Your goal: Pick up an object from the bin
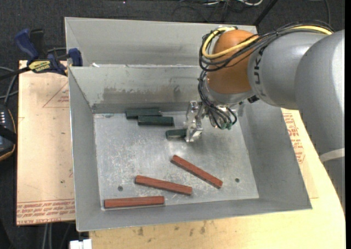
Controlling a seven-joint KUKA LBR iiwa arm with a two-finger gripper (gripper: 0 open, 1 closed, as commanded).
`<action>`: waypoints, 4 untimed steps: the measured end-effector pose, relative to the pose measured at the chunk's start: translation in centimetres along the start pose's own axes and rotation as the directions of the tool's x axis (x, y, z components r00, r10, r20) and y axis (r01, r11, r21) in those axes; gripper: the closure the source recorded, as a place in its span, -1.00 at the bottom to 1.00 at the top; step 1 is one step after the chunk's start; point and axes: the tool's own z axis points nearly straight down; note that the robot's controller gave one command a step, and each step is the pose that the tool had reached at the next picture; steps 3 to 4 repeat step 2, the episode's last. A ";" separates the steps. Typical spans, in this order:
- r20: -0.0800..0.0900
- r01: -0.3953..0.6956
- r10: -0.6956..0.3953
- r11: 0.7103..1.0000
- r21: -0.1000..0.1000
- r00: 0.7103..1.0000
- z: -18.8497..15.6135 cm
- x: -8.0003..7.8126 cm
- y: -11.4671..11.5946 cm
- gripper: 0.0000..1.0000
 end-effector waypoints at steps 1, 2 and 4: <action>0.000 0.001 -0.001 1.000 0.000 1.000 0.0 0.0 0.0 1.00; -0.008 -0.028 0.028 1.000 0.002 1.000 -13.3 -0.4 0.6 1.00; -0.008 -0.028 0.028 1.000 0.002 1.000 -13.3 -0.4 0.6 1.00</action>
Offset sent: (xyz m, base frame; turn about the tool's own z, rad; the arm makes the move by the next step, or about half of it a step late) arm 0.0009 0.0047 0.1332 0.0297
